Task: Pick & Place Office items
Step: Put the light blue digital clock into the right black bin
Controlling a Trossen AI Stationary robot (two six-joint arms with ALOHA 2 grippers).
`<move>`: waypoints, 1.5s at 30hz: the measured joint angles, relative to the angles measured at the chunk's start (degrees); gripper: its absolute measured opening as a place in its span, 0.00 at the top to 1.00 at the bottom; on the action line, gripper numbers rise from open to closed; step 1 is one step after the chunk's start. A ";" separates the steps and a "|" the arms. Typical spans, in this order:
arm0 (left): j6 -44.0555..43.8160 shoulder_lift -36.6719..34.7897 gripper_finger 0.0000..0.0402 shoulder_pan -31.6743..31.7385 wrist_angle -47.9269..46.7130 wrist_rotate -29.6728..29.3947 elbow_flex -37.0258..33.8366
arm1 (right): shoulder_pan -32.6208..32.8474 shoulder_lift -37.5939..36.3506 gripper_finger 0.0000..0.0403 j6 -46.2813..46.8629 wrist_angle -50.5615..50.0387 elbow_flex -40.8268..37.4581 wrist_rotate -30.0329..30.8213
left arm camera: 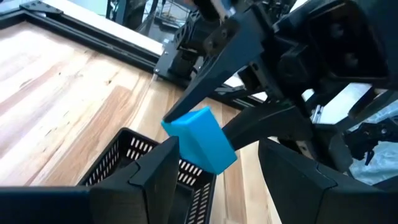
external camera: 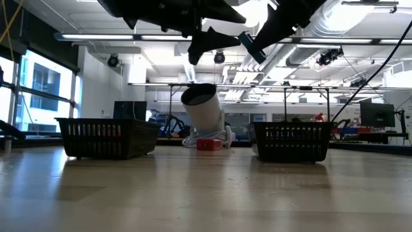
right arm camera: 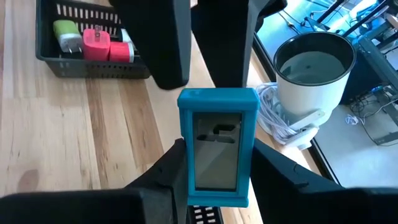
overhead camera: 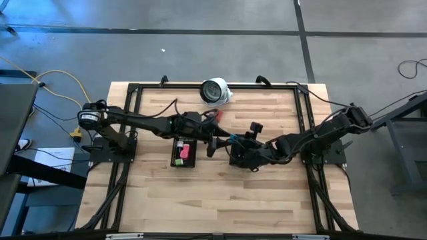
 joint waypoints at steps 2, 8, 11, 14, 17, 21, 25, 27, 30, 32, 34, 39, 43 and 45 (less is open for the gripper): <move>0.00 0.00 0.47 0.00 0.20 0.00 0.00 | 0.00 0.00 0.70 -0.04 0.55 0.00 0.00; -0.83 0.00 0.47 0.09 0.49 -0.05 0.00 | 0.00 0.00 0.70 -0.49 0.77 0.00 -0.03; -1.00 0.00 0.47 0.15 0.55 -1.07 0.00 | 0.00 0.00 0.70 -1.46 1.90 0.00 -0.23; -2.28 0.00 0.47 0.35 0.91 -1.06 0.00 | 0.00 0.00 0.70 -2.47 2.44 0.00 -0.28; -2.59 0.00 0.47 0.55 0.94 -1.06 0.00 | 0.00 0.00 0.70 -3.04 2.95 0.00 -0.30; -3.40 0.00 0.47 0.55 1.29 -1.09 0.00 | -0.47 0.00 0.70 -3.22 2.95 0.00 -0.74; -3.41 0.00 0.47 0.55 1.29 -1.91 0.00 | -1.18 0.00 0.70 -3.26 2.93 0.00 -1.96; -3.41 0.00 0.47 0.55 1.29 -2.10 0.00 | -1.18 0.00 0.70 -3.61 2.96 0.00 -1.94; -3.41 0.04 0.48 0.55 1.31 -2.12 0.00 | -1.18 0.00 0.70 -4.46 3.45 0.00 -1.91; -3.92 0.71 0.49 0.55 2.07 -2.12 0.02 | -1.32 0.00 0.70 -4.77 3.41 0.00 -1.91; -4.71 1.36 0.51 0.55 1.71 -2.17 0.03 | -1.57 0.00 0.70 -4.99 3.34 0.00 -2.03; -5.98 3.86 0.55 0.92 3.67 -1.55 0.24 | -2.25 0.00 0.70 -5.63 3.01 0.00 -2.00; -6.44 4.00 0.60 1.09 3.98 -0.99 0.24 | -2.25 0.00 0.70 -5.62 2.64 0.00 -1.69; -6.47 4.00 0.63 1.11 4.12 -1.01 0.24 | -2.25 0.00 0.70 -5.64 2.50 0.00 -1.71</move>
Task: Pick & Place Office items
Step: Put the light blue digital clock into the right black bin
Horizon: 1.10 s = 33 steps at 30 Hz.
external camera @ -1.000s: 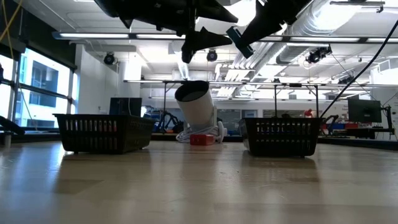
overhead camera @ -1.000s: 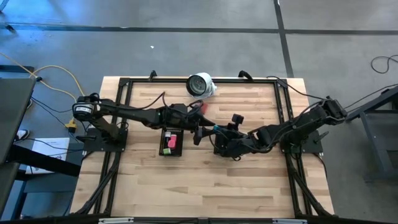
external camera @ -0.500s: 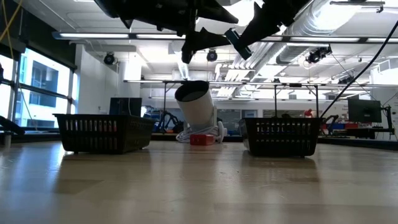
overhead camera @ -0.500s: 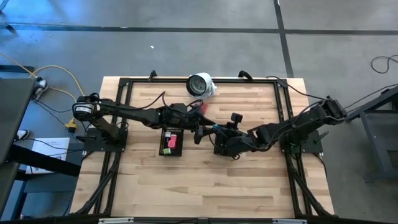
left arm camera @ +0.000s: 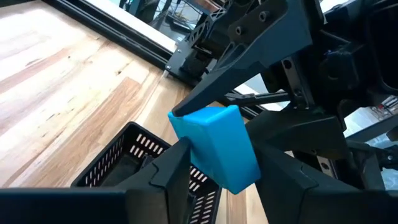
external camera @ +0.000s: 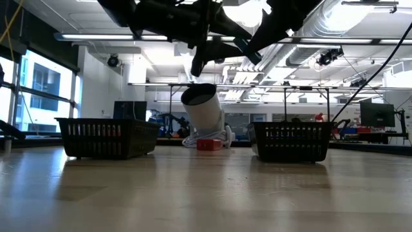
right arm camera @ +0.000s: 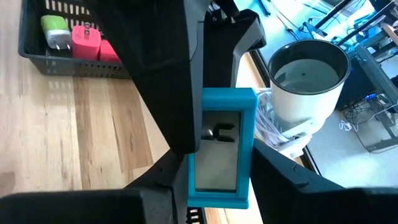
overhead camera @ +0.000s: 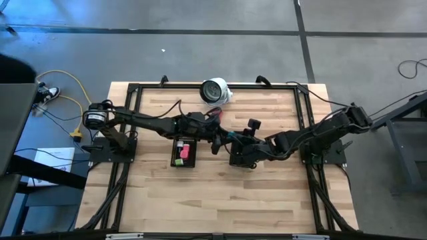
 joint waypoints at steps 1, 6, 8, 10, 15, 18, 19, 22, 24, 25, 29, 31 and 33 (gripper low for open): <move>0.00 0.00 0.64 0.00 0.29 0.01 -0.01 | 0.00 0.00 0.70 0.04 -0.13 0.00 0.12; 0.02 0.04 0.66 0.17 0.47 -0.04 -0.04 | 0.00 0.00 0.70 0.08 -0.70 0.00 -0.01; 0.02 0.04 0.66 0.30 0.57 0.01 -0.04 | 0.00 0.00 0.70 0.09 -0.74 0.00 -0.08; 0.02 0.04 0.66 0.33 0.57 0.02 -0.04 | 0.00 0.00 0.70 0.08 -0.80 0.02 -0.86; 0.49 0.04 0.66 0.31 0.58 0.18 -0.09 | 0.11 0.00 0.70 0.08 -0.92 0.02 -1.30; 1.37 0.04 0.69 0.31 0.57 0.14 -0.09 | 0.11 0.00 0.69 0.02 -1.11 0.02 -1.34; 1.45 0.04 0.71 0.31 0.55 0.12 -0.09 | 0.11 -0.02 0.68 0.02 -1.20 0.02 -1.35; 2.57 0.04 0.77 0.33 0.21 0.14 -0.11 | 0.15 -0.07 0.66 -0.02 -1.24 0.02 -1.30; 2.82 0.04 0.81 0.35 -0.07 0.13 -0.11 | 0.15 -0.07 0.66 -0.18 -1.27 0.02 -1.14; 2.82 0.04 0.82 0.37 -0.07 0.12 -0.11 | 0.13 -0.07 0.66 -0.22 -1.32 0.02 -0.95; 3.61 0.04 0.82 0.37 -0.27 0.18 -0.11 | 0.19 -0.07 0.66 -0.40 -1.30 0.02 -1.17; 4.46 0.04 0.82 0.37 -0.70 0.33 -0.11 | 0.46 -0.04 0.65 -0.42 -1.32 0.02 -1.31; 5.77 0.04 0.83 0.33 -1.18 0.51 -0.11 | 0.90 -0.04 0.63 -0.46 -1.36 0.02 -1.61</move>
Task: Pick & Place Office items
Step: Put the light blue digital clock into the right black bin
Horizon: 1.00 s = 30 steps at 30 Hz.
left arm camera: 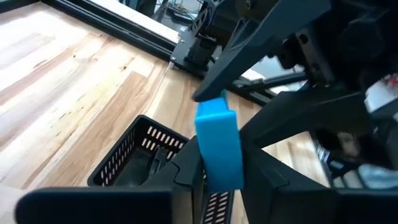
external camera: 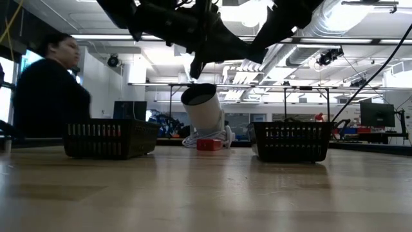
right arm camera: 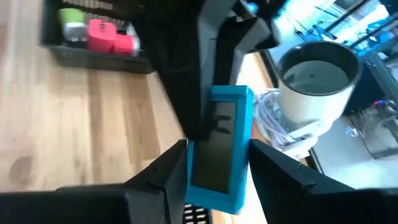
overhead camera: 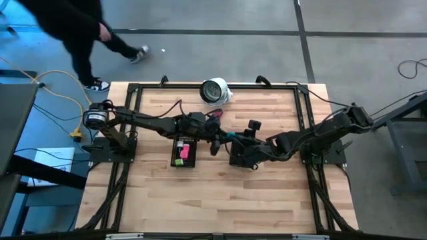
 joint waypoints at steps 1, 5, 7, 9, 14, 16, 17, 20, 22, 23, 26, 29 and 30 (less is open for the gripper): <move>1.07 0.00 0.84 0.00 -0.33 0.09 0.00 | 0.24 0.00 0.63 -0.18 -0.20 0.00 -0.42; 4.03 0.00 0.85 -0.07 -0.50 0.38 0.00 | 1.25 0.01 0.59 -1.25 -0.96 0.00 -0.82; 5.72 0.00 0.85 -0.07 -0.48 0.43 0.04 | 1.72 0.02 0.58 -1.44 -1.22 0.00 -0.28; 7.72 -0.03 0.85 -0.07 -0.45 0.34 0.14 | 2.09 -0.16 0.57 -1.40 -1.63 0.00 0.45; 13.31 -0.15 0.85 -0.04 -0.82 -0.16 0.24 | 2.58 -1.69 0.54 -1.04 -2.22 -0.07 0.74; 15.17 -0.17 0.85 0.00 -1.48 -0.58 0.24 | 2.71 -2.84 0.53 -0.88 -2.02 -0.05 0.69; 16.21 -0.17 0.85 0.00 -2.21 -0.55 0.24 | 2.75 -3.54 0.53 -0.87 -1.97 -0.04 0.73; 19.41 -0.17 0.85 -0.09 -4.12 -0.55 0.24 | 3.20 -6.28 0.52 -0.78 -2.35 -0.09 -0.62; 21.00 -0.17 0.85 -0.47 -4.51 -0.54 0.24 | 2.92 -8.04 0.52 -0.66 -1.00 -0.02 -2.95; 21.74 -0.17 0.85 -0.77 -4.49 -0.57 0.24 | 2.64 -8.87 0.52 -0.22 -0.72 -0.02 -4.82; 25.77 -0.17 0.85 -1.93 -4.50 -0.57 0.24 | 1.19 -9.74 0.52 2.14 0.02 -0.02 -11.40; 29.81 -0.17 0.85 -3.46 -4.46 -1.11 0.24 | -0.73 -9.73 0.52 3.88 -0.01 -0.02 -16.22; 30.74 -0.17 0.85 -4.02 -4.45 -2.29 0.24 | -1.24 -9.73 0.52 4.10 -0.03 -0.02 -17.39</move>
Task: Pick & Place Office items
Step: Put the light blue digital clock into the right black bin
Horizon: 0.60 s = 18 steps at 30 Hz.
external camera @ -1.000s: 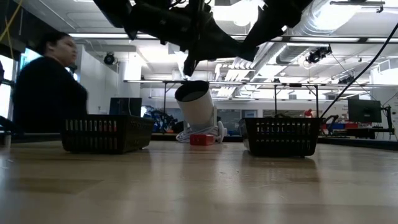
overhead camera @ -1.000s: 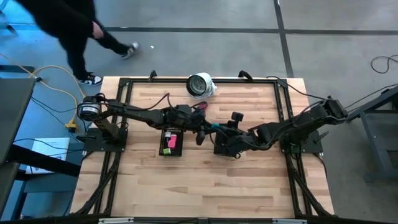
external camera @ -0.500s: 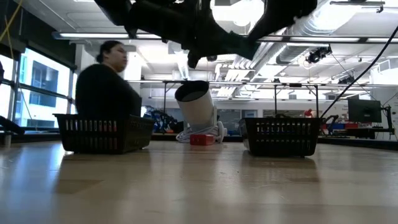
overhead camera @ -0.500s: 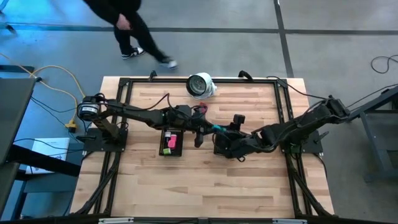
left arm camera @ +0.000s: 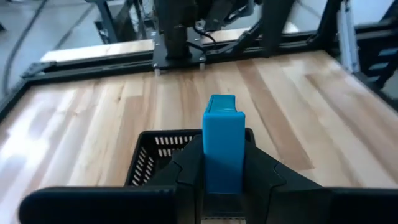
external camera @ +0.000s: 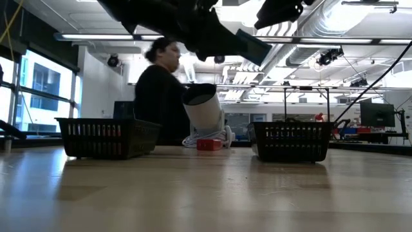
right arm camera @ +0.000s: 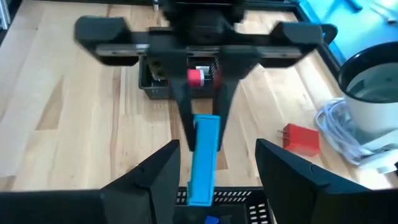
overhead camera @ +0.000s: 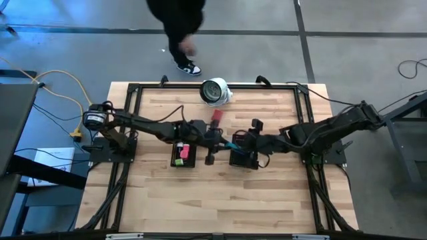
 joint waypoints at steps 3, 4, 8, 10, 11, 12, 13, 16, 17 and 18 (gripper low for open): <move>2.51 0.00 0.85 -1.44 -0.02 -4.24 -0.02 | -1.12 0.00 0.52 0.82 0.02 0.00 -2.12; 3.51 0.02 0.85 -1.90 -0.02 -5.31 -0.02 | -1.42 0.00 0.52 1.05 0.02 0.00 -2.54; 6.22 0.01 0.85 -3.19 -0.02 -10.02 -0.04 | -1.51 0.14 0.53 2.18 0.03 0.00 -3.80; 6.49 0.02 0.85 -3.44 -0.02 -11.40 -0.06 | -1.51 0.45 0.54 2.48 -0.12 0.00 -3.83; 6.53 0.02 0.85 -3.46 0.01 -11.66 -0.09 | -1.51 0.53 0.55 2.48 -0.39 -0.02 -3.85; 6.53 0.02 0.85 -3.44 0.05 -11.70 -0.09 | -1.51 0.57 0.56 2.50 -0.55 -0.02 -3.89; 6.45 0.02 0.85 -3.42 0.17 -11.77 -0.09 | -1.49 0.72 0.56 2.67 -0.43 -0.02 -3.85; 6.40 0.02 0.85 -3.28 0.99 -11.77 -0.09 | -1.49 1.17 0.58 2.70 -1.07 -0.02 -3.72; 6.44 0.02 0.85 -3.28 1.42 -11.77 -0.10 | -1.48 1.29 0.59 2.70 -1.58 -0.04 -3.74; 6.46 0.02 0.85 -3.28 1.78 -11.77 -0.11 | -1.47 1.69 0.60 2.72 -1.69 -0.04 -3.77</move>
